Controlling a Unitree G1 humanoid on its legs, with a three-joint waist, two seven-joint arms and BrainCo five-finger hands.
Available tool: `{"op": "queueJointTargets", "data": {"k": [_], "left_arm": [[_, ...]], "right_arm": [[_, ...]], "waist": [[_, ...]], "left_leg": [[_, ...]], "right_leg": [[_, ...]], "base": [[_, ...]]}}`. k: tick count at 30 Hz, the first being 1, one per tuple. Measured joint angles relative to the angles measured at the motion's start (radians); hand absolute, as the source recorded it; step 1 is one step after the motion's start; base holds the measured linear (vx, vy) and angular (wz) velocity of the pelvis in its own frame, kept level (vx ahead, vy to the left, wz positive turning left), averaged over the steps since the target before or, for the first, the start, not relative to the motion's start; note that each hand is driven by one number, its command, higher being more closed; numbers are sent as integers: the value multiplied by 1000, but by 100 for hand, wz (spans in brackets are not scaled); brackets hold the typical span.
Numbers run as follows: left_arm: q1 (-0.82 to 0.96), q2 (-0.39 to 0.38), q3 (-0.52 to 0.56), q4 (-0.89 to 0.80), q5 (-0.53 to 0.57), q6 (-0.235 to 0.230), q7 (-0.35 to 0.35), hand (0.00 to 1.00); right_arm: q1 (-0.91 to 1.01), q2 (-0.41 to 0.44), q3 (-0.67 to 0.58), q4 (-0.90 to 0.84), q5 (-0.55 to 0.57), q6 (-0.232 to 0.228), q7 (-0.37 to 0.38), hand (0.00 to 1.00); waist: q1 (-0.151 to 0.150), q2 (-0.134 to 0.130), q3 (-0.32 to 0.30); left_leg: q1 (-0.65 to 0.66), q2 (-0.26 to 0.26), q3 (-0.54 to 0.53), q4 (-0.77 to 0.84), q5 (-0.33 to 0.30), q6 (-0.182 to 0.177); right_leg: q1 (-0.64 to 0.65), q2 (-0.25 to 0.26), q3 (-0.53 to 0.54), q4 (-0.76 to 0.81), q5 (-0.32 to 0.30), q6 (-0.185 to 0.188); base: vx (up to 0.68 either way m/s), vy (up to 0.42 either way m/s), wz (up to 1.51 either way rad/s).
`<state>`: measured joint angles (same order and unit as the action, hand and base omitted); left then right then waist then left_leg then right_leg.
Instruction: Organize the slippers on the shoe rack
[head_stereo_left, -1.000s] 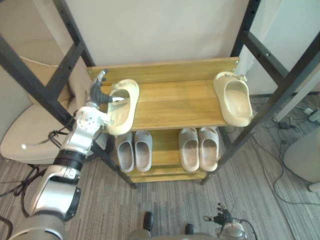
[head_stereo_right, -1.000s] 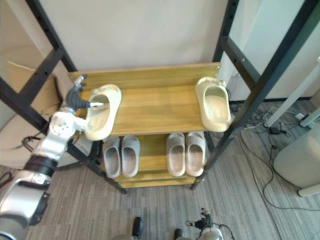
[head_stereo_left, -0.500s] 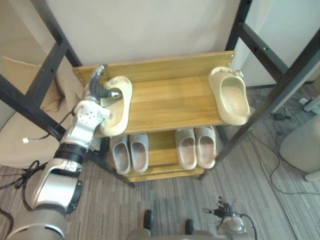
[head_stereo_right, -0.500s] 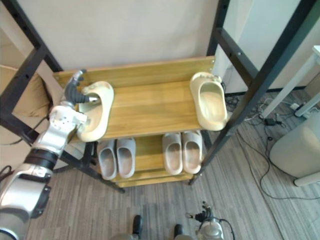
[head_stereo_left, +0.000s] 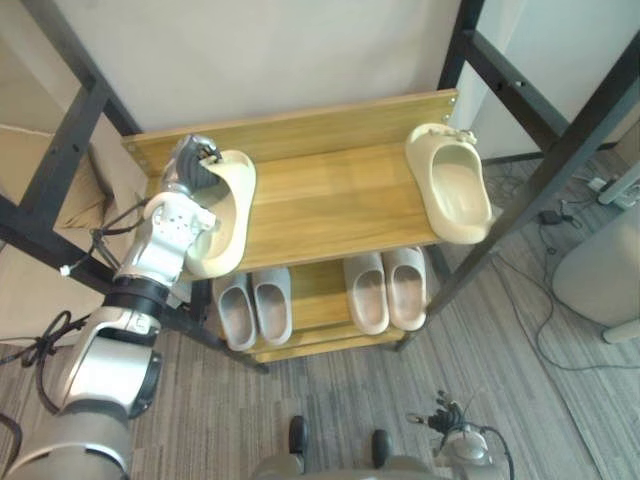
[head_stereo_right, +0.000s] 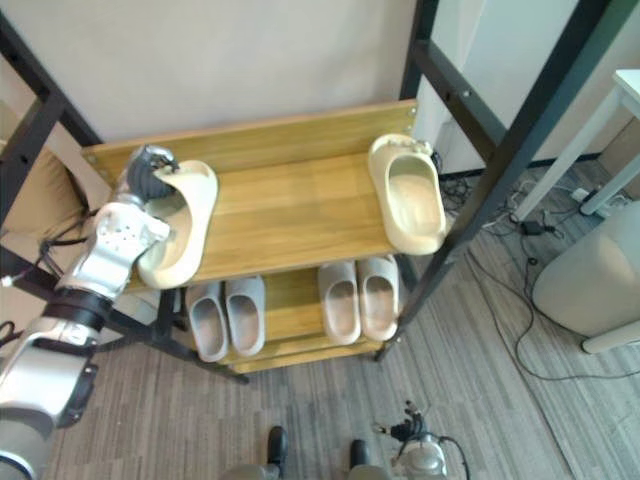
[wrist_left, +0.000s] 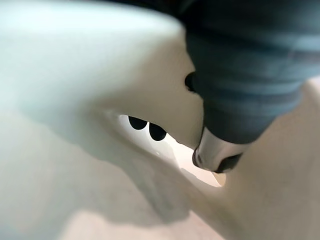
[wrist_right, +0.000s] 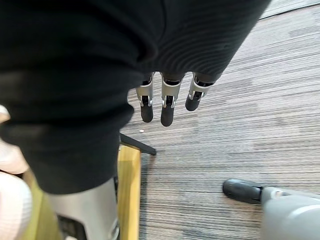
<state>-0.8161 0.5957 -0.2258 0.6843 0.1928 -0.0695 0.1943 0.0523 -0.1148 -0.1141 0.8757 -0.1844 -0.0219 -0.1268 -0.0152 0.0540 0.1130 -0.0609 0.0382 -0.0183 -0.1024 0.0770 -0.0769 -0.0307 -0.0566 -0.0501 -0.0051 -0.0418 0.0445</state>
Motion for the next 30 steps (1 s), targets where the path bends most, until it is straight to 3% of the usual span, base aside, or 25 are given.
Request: {"op": "queueJointTargets", "data": {"k": [7,12,17,23,30], "left_arm": [[0,-14,-5,-14,-18,0,3,100],[-1,-22,-35,-53,-19,-4,19,100],[-28,-27,-72,-66,-20,-5,20,100],[-76,-66,-89,-66,-21,-3,22,100],[-161,-102,-109,-65,-23,-4,28,100]], "right_arm": [[-2,0,0,0,0,0,-2,0],[-7,-2,1,0,0,1,-3,0],[-4,-3,0,0,10,1,-9,0],[-12,-4,0,1,25,0,-11,0],[-11,-4,0,-20,35,-1,-12,0]], "waist": [[-19,7,8],[-40,27,21],[-44,43,31],[-49,44,39],[-77,46,60]], "left_leg": [[3,-5,-5,0,0,0],[0,-8,-3,0,0,0],[-6,-7,-2,0,0,0],[-11,-6,12,0,0,0],[-33,-8,26,0,5,7]], "right_leg": [[4,-5,-4,0,0,0],[-3,-8,2,-1,1,1],[-10,-7,5,-1,2,2],[-25,-7,30,-3,12,6],[-57,-8,54,0,26,9]], "base": [[0,0,0],[5,-1,-3],[3,-1,-1],[-6,4,-9],[-21,7,-10]]}}
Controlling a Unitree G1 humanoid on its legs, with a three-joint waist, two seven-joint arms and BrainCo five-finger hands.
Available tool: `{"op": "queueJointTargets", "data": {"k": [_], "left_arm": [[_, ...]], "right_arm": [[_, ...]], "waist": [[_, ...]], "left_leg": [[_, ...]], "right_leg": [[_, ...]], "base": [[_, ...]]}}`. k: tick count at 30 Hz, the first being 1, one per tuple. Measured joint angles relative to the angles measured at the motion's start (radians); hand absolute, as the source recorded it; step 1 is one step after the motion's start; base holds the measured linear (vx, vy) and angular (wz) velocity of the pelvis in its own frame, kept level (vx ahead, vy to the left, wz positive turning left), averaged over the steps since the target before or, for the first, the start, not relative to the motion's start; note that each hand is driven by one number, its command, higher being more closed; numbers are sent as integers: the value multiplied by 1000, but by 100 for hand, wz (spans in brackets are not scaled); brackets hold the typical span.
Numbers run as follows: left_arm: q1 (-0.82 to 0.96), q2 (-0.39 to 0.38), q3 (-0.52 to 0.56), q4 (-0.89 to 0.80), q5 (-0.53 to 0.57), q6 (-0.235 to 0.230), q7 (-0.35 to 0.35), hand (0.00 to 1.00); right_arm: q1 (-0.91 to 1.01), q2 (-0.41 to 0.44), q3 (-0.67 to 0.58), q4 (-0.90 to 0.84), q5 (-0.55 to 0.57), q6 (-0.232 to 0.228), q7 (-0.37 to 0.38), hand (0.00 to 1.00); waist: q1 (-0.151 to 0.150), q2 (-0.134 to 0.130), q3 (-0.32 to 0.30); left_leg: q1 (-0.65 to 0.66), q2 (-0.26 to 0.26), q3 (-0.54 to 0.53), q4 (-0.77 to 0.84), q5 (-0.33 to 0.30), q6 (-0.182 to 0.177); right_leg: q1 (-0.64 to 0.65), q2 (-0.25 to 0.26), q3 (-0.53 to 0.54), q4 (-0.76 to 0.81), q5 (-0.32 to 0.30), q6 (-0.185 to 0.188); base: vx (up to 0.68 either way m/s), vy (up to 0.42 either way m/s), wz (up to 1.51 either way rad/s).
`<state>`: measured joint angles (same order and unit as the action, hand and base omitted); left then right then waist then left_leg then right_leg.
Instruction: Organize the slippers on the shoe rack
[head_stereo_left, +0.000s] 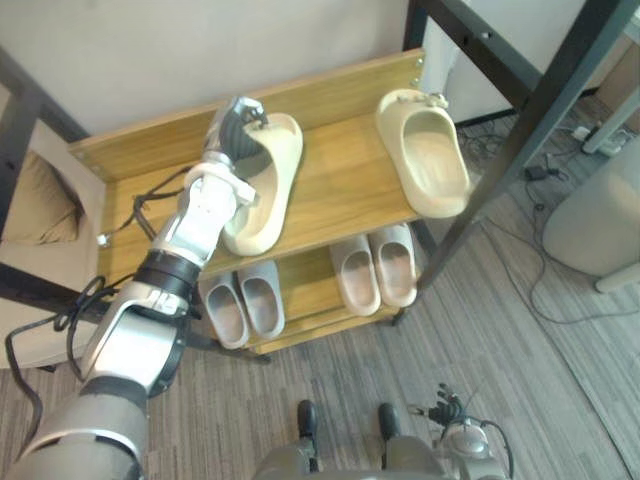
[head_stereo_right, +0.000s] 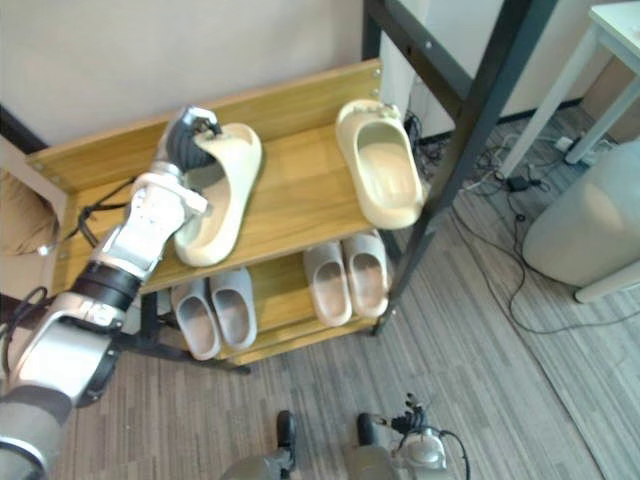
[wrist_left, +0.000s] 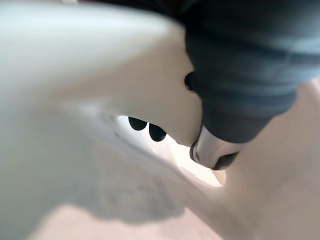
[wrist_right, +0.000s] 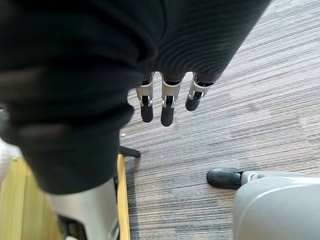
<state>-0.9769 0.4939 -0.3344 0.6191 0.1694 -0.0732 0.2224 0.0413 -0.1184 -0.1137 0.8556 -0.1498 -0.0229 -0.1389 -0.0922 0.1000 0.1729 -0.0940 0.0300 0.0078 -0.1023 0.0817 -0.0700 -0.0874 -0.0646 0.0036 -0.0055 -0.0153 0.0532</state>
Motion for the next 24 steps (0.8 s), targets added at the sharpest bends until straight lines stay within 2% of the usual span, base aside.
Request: {"op": "queueJointTargets", "data": {"k": [3,7,11,23,24], "left_arm": [[-26,-11,-7,2,-17,0,11,100],[-72,-39,-15,3,-35,0,16,100],[-111,-58,-19,28,-51,-1,17,100],[-112,-92,-37,86,-54,0,18,100],[-112,-95,-37,94,-54,0,18,0]], "right_arm": [[-4,1,1,-13,4,-2,0,0],[-4,0,2,-12,4,-2,0,0],[-8,-1,5,-11,15,-2,0,0],[-14,-2,6,-11,41,-7,-20,0],[-15,-3,3,-11,41,-7,-22,0]], "waist": [[-15,1,0],[-18,5,3],[-27,18,10],[-46,30,16],[-47,33,18]], "left_leg": [[0,-4,-3,0,2,3],[0,-6,-8,0,2,3],[0,-7,-19,0,3,3],[3,-7,-22,0,3,4],[3,-7,-22,0,3,4]], "right_leg": [[0,-3,1,0,0,1],[0,-6,1,1,1,1],[1,-7,2,2,1,1],[1,-8,5,3,1,1],[0,-8,5,3,1,1]], "base": [[0,0,0],[0,0,0],[0,0,0],[0,0,0],[0,0,0]]}}
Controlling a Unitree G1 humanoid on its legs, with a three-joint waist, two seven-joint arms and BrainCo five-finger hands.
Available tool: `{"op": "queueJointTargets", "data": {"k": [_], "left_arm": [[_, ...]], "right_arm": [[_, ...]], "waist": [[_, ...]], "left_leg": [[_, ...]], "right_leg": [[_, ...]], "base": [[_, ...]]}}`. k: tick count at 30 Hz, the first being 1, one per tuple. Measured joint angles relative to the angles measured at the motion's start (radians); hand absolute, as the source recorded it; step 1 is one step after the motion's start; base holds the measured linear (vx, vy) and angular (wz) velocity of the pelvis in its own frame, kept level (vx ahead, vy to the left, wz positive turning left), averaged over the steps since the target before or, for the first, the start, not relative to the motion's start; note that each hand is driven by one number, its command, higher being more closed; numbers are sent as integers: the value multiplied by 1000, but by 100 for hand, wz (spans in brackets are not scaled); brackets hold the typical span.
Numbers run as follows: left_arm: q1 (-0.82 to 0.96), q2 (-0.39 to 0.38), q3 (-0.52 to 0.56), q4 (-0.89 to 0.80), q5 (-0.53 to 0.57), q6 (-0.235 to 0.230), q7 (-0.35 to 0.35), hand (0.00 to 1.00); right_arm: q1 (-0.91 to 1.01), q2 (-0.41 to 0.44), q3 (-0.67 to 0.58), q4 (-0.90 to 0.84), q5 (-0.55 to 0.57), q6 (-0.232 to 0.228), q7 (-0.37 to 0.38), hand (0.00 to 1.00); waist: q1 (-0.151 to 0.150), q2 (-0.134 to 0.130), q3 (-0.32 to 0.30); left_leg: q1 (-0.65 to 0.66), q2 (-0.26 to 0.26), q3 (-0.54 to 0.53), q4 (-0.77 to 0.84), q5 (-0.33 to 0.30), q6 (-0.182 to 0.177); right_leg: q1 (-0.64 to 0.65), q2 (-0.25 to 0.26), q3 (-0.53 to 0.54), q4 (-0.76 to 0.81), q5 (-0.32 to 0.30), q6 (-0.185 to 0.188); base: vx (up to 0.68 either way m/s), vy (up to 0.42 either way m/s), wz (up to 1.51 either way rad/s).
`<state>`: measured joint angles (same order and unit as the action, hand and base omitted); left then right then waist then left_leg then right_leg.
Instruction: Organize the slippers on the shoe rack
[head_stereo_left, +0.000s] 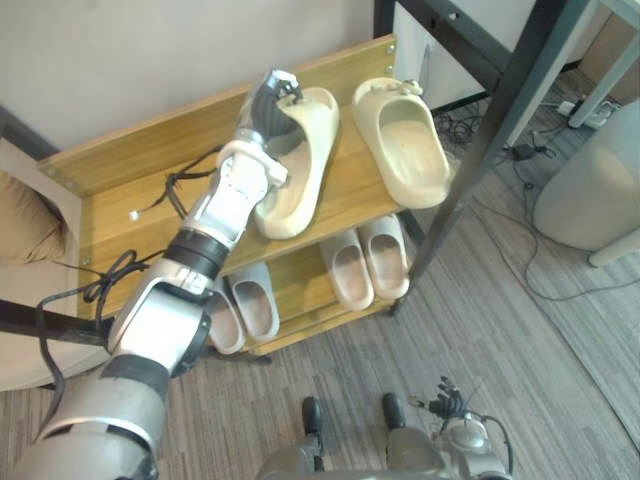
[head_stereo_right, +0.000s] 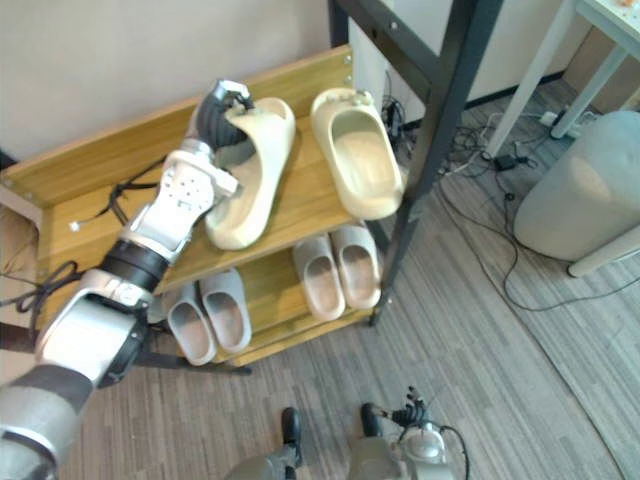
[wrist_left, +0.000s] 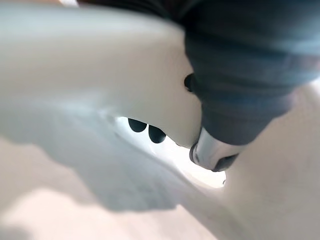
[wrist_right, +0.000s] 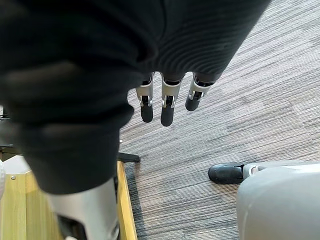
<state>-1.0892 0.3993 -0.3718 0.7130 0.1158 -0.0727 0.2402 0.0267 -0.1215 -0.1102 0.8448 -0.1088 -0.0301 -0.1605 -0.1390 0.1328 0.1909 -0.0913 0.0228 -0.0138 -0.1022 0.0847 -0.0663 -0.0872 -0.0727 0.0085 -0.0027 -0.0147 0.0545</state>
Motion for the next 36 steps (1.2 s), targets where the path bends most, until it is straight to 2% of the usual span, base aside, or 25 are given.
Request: {"op": "queueJointTargets", "data": {"k": [4,25,32,36], "left_arm": [[0,-11,3,20,0,1,2,0],[-11,-68,38,27,-3,2,33,0],[16,-89,36,20,-61,1,33,0],[54,-87,37,-41,-94,-5,33,0]], "right_arm": [[-4,-4,-3,1,0,0,-4,0],[-10,-5,-7,5,3,-10,-8,0],[-20,-7,-5,31,2,-9,-8,0],[-24,-7,-4,39,1,-6,-7,0]], "waist": [[-1,7,9],[1,5,26],[2,2,35],[11,2,35]], "left_leg": [[0,0,1,0,0,0],[4,-2,-7,0,2,2],[29,-4,-33,0,3,3],[30,-1,-45,0,3,3]], "right_leg": [[-1,0,1,0,1,1],[4,-8,-6,10,-3,6],[53,-7,-51,-3,-4,4],[57,-7,-58,-4,-4,4]], "base": [[0,0,0],[0,0,0],[-15,-6,15],[-6,-14,6]]}}
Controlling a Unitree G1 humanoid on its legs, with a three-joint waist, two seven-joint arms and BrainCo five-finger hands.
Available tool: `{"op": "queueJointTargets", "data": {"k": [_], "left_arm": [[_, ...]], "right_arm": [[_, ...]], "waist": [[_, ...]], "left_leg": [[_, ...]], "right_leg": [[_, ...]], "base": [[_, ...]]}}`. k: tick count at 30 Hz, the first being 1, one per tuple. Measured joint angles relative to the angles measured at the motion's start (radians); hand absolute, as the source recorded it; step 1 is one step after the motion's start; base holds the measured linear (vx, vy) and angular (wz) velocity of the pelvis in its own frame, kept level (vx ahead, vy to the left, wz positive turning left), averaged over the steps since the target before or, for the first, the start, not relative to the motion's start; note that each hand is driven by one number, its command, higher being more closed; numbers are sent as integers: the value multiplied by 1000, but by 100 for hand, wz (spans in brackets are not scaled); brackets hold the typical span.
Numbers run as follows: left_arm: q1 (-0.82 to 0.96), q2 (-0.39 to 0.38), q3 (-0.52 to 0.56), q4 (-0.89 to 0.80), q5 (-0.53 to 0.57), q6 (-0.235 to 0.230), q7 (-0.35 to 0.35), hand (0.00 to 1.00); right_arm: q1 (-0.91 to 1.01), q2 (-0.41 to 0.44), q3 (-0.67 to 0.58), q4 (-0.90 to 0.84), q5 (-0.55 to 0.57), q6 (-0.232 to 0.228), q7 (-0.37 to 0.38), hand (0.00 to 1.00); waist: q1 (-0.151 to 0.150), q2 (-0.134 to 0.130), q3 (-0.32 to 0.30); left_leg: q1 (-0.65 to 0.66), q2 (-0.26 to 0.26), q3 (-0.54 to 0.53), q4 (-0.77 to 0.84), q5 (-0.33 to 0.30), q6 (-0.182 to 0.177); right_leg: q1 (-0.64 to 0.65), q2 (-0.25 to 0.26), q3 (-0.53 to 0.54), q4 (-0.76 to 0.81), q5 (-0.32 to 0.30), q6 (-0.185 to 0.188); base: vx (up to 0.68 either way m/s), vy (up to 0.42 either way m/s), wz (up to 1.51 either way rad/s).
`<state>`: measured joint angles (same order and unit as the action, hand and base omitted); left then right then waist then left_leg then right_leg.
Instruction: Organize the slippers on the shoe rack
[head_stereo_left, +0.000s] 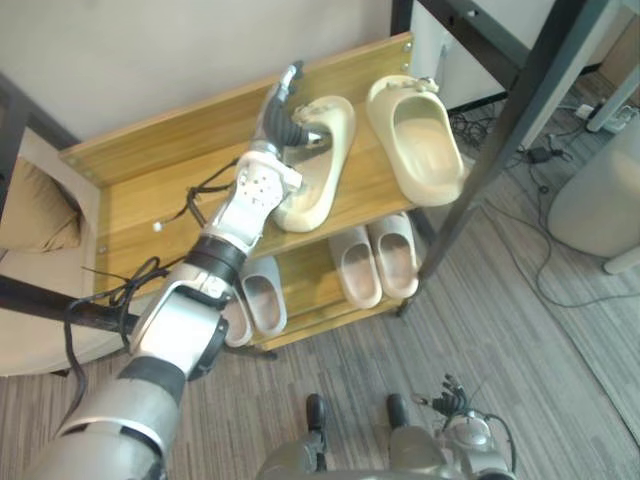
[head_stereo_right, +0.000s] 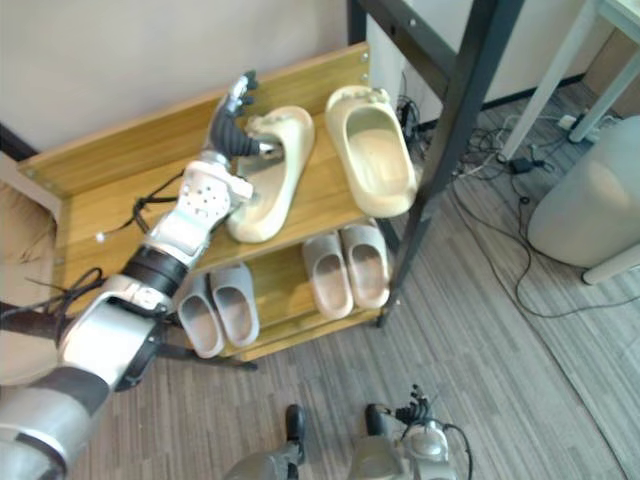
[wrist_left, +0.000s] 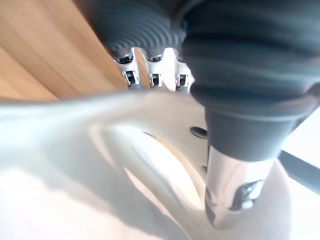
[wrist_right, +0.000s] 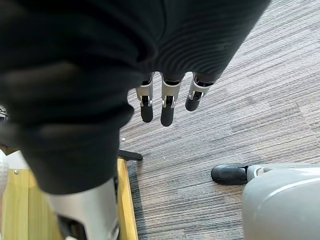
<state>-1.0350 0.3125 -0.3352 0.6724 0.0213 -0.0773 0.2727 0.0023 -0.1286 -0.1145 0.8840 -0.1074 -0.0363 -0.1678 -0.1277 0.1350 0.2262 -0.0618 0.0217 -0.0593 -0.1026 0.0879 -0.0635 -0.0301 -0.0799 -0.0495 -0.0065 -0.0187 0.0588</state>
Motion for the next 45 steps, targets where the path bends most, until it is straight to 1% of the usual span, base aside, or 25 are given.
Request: {"op": "queueJointTargets", "data": {"k": [3,5,7,10,12,14,15,16,18,21,22,23,25,26,29,33,36,40,42,45], "left_arm": [[47,5,0,-82,-33,-4,-2,0],[66,7,0,-124,-47,-7,-2,0],[95,8,0,-184,-70,-22,-1,0],[124,9,1,-245,-92,-32,-1,0],[170,10,9,-315,-115,-49,0,0],[200,10,25,-345,-135,-53,0,0],[222,15,31,-351,-154,-66,0,0],[225,16,33,-353,-157,-67,0,0],[307,30,82,-418,-202,-73,1,0],[416,30,105,-497,-263,-86,0,0],[427,30,105,-505,-269,-87,0,0],[463,31,107,-522,-295,-88,-1,0],[518,31,120,-550,-316,-91,-1,0],[573,30,133,-585,-337,-93,-2,0],[651,26,140,-618,-359,-93,-20,0],[693,8,139,-625,-387,-93,-42,0],[718,3,120,-633,-410,-93,-49,0],[718,-21,80,-636,-437,-93,-81,0],[718,-22,58,-646,-442,-91,-83,0],[716,-27,36,-651,-447,-92,-86,0]], "right_arm": [[-1,0,1,5,-1,4,1,0],[-1,0,1,8,-1,7,2,0],[-1,-1,2,14,-2,8,3,0],[-1,-1,2,19,-2,8,3,0],[-5,-2,5,33,-2,7,4,0],[-6,-2,5,32,-2,7,4,0],[-5,-2,8,34,-5,8,4,0],[-5,-2,9,34,-6,8,4,0],[-2,-1,20,35,-10,9,5,0],[5,0,32,38,-10,14,5,0],[7,-1,37,38,-10,14,5,0],[11,1,41,38,-11,17,7,0],[13,4,46,38,-11,19,11,0],[15,6,49,38,-12,19,12,0],[21,6,50,40,-12,21,12,0],[27,6,51,40,-13,24,13,0],[30,5,60,40,-17,24,13,0],[31,6,62,46,-48,25,13,0],[30,5,65,46,-49,25,13,0],[30,0,79,47,-49,26,13,0]], "waist": [[2,0,0],[10,0,0],[18,0,0],[23,0,0],[31,0,-2],[33,0,-2],[34,-1,-5],[34,-1,-6],[51,-5,-9],[63,-11,-14],[65,-13,-15],[76,-19,-18],[81,-26,-22],[87,-31,-25],[99,-38,-29],[112,-50,-41],[113,-61,-52],[114,-62,-53],[118,-61,-54],[116,-61,-54]], "left_leg": [[4,-1,-12,0,0,0],[4,-1,-16,0,0,0],[3,-2,-28,0,1,0],[4,-4,-35,0,1,0],[7,-7,-39,0,1,0],[9,-10,-51,0,2,1],[11,-13,-60,0,2,1],[11,-13,-61,0,2,2],[11,-13,-64,0,3,2],[17,-13,-78,0,3,2],[17,-13,-80,0,4,2],[17,-13,-85,0,5,1],[18,-12,-86,0,5,1],[17,-12,-86,0,5,1],[17,-12,-87,0,5,1],[15,-13,-90,0,6,1],[11,-14,-95,0,6,1],[12,-17,-116,0,6,1],[12,-16,-116,0,6,1],[12,-15,-115,0,6,1]], "right_leg": [[14,-1,-12,-9,0,0],[17,-1,-16,-12,0,0],[24,-2,-25,-15,-1,0],[30,-3,-33,-15,-4,1],[33,-7,-39,-9,-10,3],[33,-9,-49,6,-19,5],[38,-9,-55,5,-20,5],[38,-9,-56,5,-20,5],[41,-9,-60,4,-20,5],[57,-10,-80,1,-23,3],[58,-10,-81,1,-24,2],[63,-9,-89,0,-25,1],[66,-9,-97,0,-27,1],[66,-9,-97,0,-27,1],[66,-10,-99,-1,-27,1],[68,-9,-104,-7,-27,1],[70,-9,-109,-15,-27,1],[86,-10,-129,-24,-27,1],[86,-8,-130,-25,-27,1],[86,-8,-129,-25,-27,1]], "base": [[11,-11,10],[9,-12,9],[4,-12,12],[2,-9,12],[1,-4,8],[-2,-4,14],[-1,-3,14],[-5,-3,11],[-15,-8,6],[-9,-13,15],[-23,-18,19],[-27,-15,18],[-26,-13,12],[0,0,0],[0,0,0],[0,0,0],[8,-6,3],[5,-11,16],[-5,-7,2],[0,0,0]]}}
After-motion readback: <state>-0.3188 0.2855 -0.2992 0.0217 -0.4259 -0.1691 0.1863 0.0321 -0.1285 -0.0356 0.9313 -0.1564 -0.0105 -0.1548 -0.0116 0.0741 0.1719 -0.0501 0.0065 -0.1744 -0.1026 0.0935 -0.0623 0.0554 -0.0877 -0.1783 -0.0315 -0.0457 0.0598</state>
